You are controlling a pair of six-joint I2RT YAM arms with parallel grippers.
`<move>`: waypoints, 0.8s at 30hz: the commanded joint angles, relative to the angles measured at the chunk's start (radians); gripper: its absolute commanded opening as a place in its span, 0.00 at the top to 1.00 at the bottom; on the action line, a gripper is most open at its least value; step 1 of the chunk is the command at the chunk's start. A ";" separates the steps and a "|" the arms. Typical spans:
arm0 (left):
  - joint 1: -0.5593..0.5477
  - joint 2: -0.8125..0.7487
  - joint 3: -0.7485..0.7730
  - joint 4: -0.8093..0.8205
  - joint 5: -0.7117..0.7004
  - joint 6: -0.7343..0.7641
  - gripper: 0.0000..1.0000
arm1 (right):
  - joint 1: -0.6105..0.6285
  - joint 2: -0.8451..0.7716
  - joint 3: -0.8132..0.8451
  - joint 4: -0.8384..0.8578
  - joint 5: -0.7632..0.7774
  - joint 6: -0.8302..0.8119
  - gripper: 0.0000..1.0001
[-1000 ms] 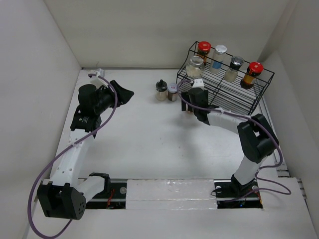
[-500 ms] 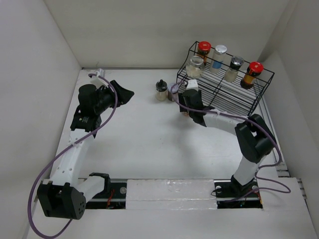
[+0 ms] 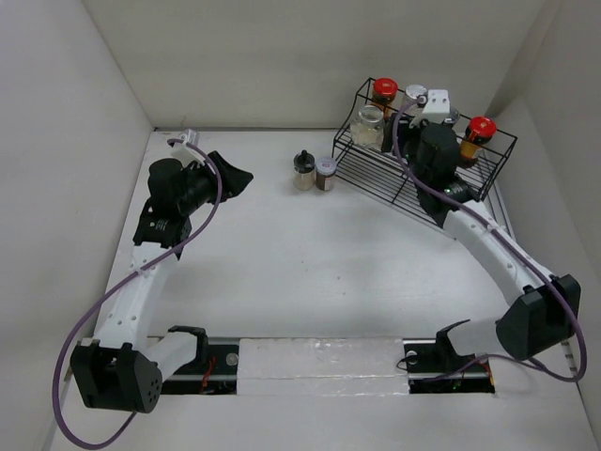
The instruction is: Organize the condiment bottles
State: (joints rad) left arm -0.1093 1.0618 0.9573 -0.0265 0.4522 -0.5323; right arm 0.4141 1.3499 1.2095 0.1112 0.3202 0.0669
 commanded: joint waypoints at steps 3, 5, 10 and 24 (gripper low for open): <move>0.005 -0.042 0.004 0.043 0.022 0.008 0.46 | -0.104 0.055 0.122 0.047 -0.095 -0.033 0.44; 0.005 -0.042 0.004 0.043 0.013 0.008 0.46 | -0.151 0.081 0.153 0.010 -0.119 -0.033 0.44; 0.005 -0.042 0.004 0.043 0.013 0.008 0.46 | -0.201 0.176 0.194 -0.013 -0.167 -0.033 0.44; 0.005 -0.020 0.004 0.034 0.013 0.008 0.46 | -0.222 0.290 0.271 -0.065 -0.202 -0.052 0.08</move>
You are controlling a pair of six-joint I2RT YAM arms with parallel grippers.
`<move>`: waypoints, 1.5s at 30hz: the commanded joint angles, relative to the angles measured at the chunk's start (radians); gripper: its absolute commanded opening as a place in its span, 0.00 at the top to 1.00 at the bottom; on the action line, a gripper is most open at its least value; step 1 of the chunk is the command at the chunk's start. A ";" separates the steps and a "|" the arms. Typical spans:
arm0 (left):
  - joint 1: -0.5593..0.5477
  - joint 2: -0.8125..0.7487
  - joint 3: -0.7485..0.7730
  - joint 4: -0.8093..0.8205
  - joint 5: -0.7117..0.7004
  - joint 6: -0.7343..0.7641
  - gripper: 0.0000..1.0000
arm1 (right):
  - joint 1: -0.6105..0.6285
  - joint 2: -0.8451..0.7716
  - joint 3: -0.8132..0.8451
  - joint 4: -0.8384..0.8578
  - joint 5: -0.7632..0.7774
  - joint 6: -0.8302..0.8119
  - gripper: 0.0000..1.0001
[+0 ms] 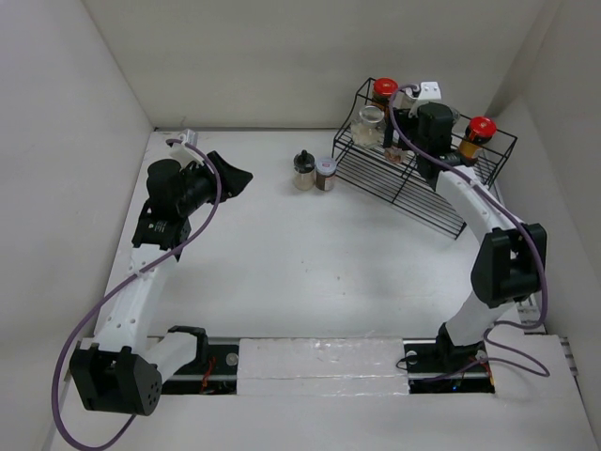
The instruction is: Organize the condiment bottles
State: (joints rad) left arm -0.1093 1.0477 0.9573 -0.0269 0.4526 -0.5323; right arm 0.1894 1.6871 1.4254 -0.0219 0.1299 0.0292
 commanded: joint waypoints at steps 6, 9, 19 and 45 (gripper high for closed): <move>0.005 -0.006 0.014 0.025 0.001 0.008 0.46 | 0.088 -0.156 0.015 0.077 0.120 -0.081 0.05; 0.005 -0.006 0.014 0.025 0.001 0.008 0.46 | 0.161 -0.202 -0.068 0.163 0.068 -0.103 0.13; 0.005 -0.006 0.014 0.025 0.000 0.008 0.46 | 0.355 -0.014 -0.194 0.336 -0.021 -0.046 0.55; 0.005 -0.017 0.012 0.035 0.011 0.008 0.46 | 0.351 0.410 0.113 0.269 0.030 -0.028 0.18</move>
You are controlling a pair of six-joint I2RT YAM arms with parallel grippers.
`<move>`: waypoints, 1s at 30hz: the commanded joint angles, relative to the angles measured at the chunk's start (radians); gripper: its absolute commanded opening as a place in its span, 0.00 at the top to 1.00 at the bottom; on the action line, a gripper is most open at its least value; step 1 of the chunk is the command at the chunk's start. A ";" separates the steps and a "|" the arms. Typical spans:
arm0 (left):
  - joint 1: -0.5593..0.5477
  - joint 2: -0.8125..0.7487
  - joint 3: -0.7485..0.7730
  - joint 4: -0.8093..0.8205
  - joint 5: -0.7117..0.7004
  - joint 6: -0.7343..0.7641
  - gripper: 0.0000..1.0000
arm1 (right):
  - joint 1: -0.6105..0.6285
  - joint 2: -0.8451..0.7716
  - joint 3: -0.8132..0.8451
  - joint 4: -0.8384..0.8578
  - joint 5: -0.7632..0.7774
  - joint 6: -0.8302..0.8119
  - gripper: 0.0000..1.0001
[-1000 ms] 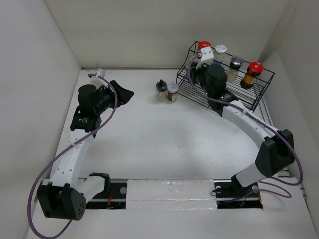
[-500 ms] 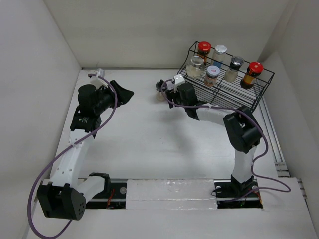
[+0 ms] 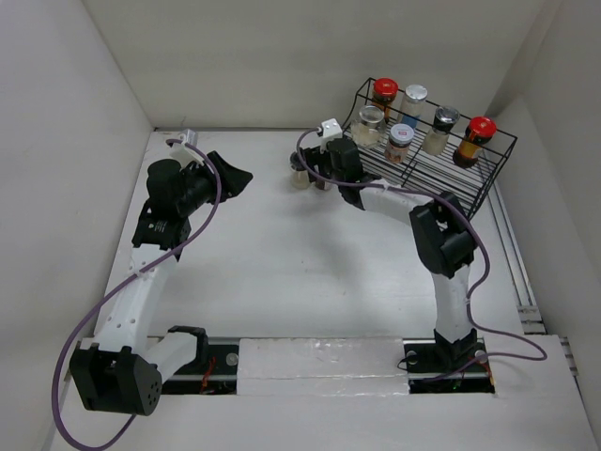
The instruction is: Organize the condiment bottles
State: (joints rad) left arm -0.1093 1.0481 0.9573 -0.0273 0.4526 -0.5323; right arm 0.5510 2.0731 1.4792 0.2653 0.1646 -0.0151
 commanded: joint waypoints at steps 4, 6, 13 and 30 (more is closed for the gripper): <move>0.005 -0.017 0.012 0.035 0.011 0.008 0.46 | -0.011 0.071 0.136 -0.059 -0.037 0.017 0.14; 0.005 -0.017 0.012 0.035 0.011 0.008 0.46 | -0.011 0.093 0.171 -0.092 -0.057 0.017 0.14; 0.005 -0.017 0.012 0.026 0.000 0.017 0.46 | 0.000 0.053 0.125 -0.127 0.010 0.035 0.13; 0.005 -0.008 0.012 0.035 0.021 0.017 0.46 | 0.063 -0.165 -0.135 -0.136 0.015 0.053 0.14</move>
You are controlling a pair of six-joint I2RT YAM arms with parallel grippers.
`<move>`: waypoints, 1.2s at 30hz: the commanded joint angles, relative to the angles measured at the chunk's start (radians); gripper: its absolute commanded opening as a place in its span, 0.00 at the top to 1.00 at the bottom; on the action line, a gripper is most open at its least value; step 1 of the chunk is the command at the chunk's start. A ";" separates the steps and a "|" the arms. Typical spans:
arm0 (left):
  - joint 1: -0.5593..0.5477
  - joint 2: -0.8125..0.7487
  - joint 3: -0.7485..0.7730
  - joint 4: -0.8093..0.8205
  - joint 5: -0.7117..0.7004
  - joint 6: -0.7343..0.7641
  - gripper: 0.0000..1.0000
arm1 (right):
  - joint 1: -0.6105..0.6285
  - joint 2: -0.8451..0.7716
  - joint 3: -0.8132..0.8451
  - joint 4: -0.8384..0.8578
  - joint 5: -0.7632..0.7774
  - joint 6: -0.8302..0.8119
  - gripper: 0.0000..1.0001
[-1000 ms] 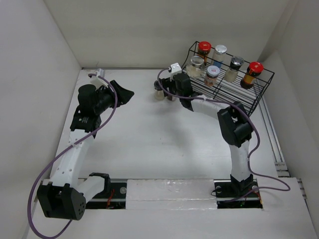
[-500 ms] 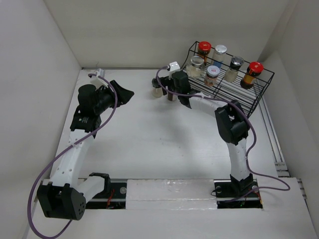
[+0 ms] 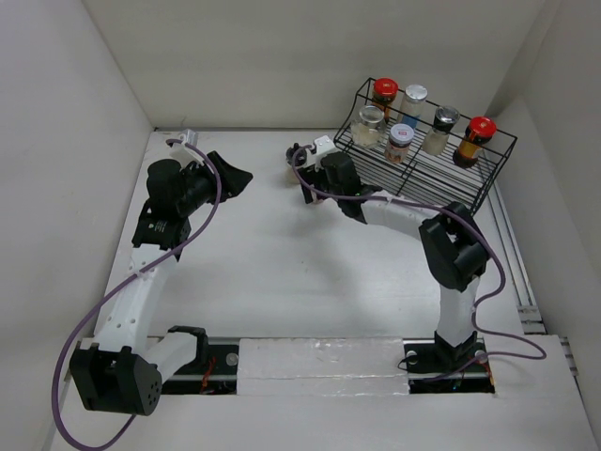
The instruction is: Organize the condiment bottles
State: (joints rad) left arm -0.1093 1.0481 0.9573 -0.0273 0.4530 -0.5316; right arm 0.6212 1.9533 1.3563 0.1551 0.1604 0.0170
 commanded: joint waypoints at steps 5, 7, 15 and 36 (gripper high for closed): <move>0.005 -0.008 0.012 0.035 0.021 0.016 0.46 | -0.049 0.007 0.064 -0.049 -0.028 0.012 0.03; 0.005 -0.017 0.012 0.035 0.021 0.016 0.46 | -0.049 0.041 0.092 -0.049 -0.039 -0.002 0.03; 0.005 -0.026 0.003 0.044 0.021 0.007 0.46 | -0.067 0.167 0.239 -0.060 -0.105 -0.023 0.08; 0.005 -0.039 0.003 0.044 0.030 0.007 0.46 | -0.227 -0.678 -0.108 0.011 -0.001 -0.040 0.42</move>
State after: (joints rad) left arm -0.1093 1.0439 0.9573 -0.0269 0.4641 -0.5320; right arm 0.5114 1.3991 1.2633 0.0196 0.1028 -0.0280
